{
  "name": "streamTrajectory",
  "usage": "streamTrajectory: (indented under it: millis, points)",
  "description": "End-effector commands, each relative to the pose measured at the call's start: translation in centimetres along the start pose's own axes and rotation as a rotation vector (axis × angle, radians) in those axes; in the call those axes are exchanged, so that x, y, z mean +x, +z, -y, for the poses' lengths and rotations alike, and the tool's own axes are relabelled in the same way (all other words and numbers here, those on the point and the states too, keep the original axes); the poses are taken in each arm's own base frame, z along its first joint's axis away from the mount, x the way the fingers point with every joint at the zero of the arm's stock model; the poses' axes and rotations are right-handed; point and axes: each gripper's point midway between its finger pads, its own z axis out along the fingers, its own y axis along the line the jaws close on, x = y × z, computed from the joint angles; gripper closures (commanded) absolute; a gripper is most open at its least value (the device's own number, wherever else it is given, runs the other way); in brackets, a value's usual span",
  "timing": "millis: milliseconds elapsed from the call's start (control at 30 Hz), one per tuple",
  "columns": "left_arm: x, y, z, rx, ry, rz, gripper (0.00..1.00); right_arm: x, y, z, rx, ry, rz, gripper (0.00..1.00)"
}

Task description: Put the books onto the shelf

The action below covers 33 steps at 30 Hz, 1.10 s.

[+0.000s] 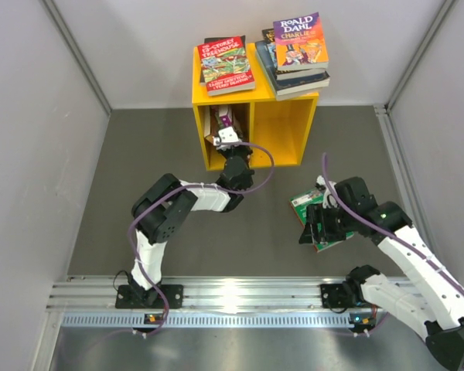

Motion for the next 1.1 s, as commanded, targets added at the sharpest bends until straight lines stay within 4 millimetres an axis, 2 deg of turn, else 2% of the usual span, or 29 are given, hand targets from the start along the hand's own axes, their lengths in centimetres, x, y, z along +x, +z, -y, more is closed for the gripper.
streamTrajectory:
  millis: [0,67,133,267,367,500,600,700,900,1067]
  points:
    - [-14.1,-0.3,3.0,0.146,-0.499,0.333,1.0,-0.5,-0.2,-0.2,0.002,-0.051,0.024,0.36]
    - [-15.4,-0.7,3.2,0.172,-0.503,0.347,1.0,-0.4,-0.1,-0.3,0.0,-0.057,0.021,0.37]
    - [-15.3,-0.8,2.8,0.165,-0.479,0.343,1.0,-0.4,0.0,-0.3,-0.002,-0.061,0.019,0.37]
    - [-12.8,-0.4,2.0,0.144,-0.462,0.311,1.0,-0.1,0.1,-0.4,-0.011,-0.064,0.012,0.37]
    - [-11.8,0.3,1.4,0.127,-0.464,0.307,1.0,0.2,0.1,-0.5,-0.018,-0.072,0.008,0.38]
    - [-11.7,1.2,0.5,0.096,-0.464,0.318,1.0,0.2,0.1,-0.6,-0.022,-0.082,0.017,0.38]
    - [-10.0,1.6,-0.8,0.038,-0.491,0.299,1.0,0.2,0.0,-0.7,-0.027,-0.088,0.022,0.39]
    - [-8.0,1.5,-2.2,-0.016,-0.573,0.273,1.0,0.1,0.0,-0.8,-0.031,-0.091,0.025,0.39]
    - [-4.6,1.0,-3.7,-0.087,-0.619,0.237,1.0,0.2,0.0,-0.9,-0.035,-0.098,0.032,0.4]
    - [-3.7,0.4,-3.3,-0.099,-0.643,0.223,0.94,0.3,-0.2,-1.1,-0.041,-0.115,0.035,0.4]
